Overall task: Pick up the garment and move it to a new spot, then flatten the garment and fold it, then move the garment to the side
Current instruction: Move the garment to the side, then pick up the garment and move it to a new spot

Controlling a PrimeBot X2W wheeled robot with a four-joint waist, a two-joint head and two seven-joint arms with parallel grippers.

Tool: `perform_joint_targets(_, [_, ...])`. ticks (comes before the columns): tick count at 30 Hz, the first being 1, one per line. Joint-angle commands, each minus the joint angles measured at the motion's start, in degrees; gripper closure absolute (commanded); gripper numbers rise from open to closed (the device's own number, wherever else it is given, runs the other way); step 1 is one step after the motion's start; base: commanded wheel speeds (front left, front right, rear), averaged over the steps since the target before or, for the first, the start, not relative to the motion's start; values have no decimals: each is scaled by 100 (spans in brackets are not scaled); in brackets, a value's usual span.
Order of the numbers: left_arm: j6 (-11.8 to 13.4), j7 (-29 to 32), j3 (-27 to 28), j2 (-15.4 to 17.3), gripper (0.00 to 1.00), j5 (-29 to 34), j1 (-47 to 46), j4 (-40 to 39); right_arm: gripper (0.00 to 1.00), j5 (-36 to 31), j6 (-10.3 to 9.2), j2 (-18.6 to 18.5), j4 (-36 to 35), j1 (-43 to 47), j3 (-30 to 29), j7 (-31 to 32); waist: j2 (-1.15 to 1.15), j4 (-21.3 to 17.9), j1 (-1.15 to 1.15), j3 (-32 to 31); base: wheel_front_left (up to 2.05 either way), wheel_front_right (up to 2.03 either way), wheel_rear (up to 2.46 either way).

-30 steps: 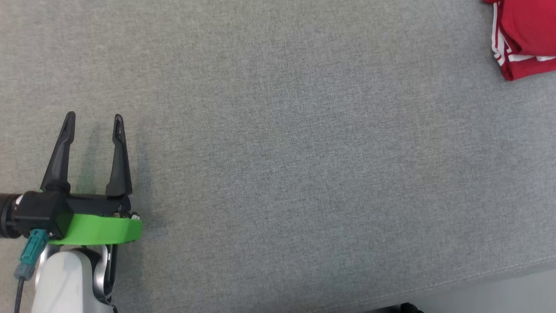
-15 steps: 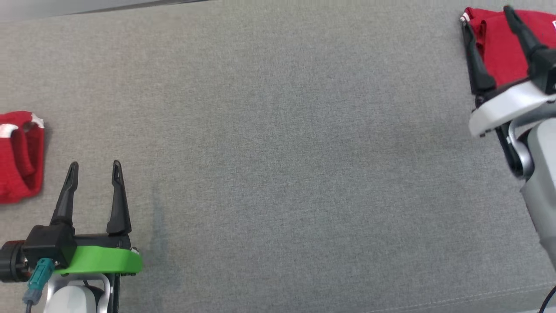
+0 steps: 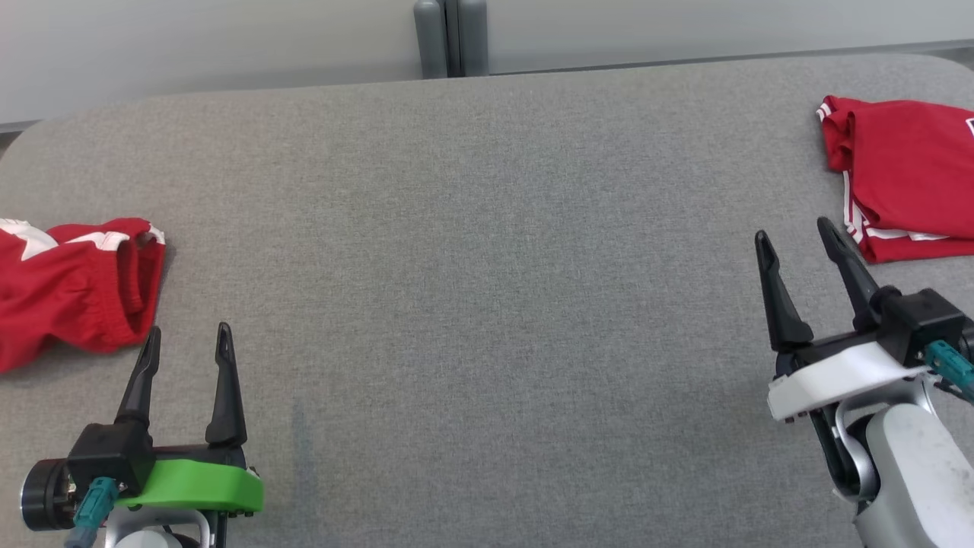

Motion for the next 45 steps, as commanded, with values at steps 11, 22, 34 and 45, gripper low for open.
perform_joint_targets(11, [-15, 1, -3, -54, 0, -58, 254, 83, 0, -66, -11, 551, -601, 1238, -478, -21, 0, 136, 0, -424, 0, 0, 0])
perform_joint_targets(22, [-17, 1, -26, -62, 0, -80, 351, 125, 0, -165, -11, 886, -815, 1757, -652, -21, 0, 202, 0, -542, 0, 0, 0])
perform_joint_targets(34, [-16, 1, -57, -11, 0, -93, 231, 171, 0, -241, -10, 1000, -786, 1708, -616, -21, 0, 230, 0, -512, 0, 0, 0])
perform_joint_targets(45, [-17, 1, -42, 4, 0, -84, 183, 180, 0, -251, -10, 1032, -731, 1661, -607, -21, 0, 236, 0, -482, 0, 0, 0])
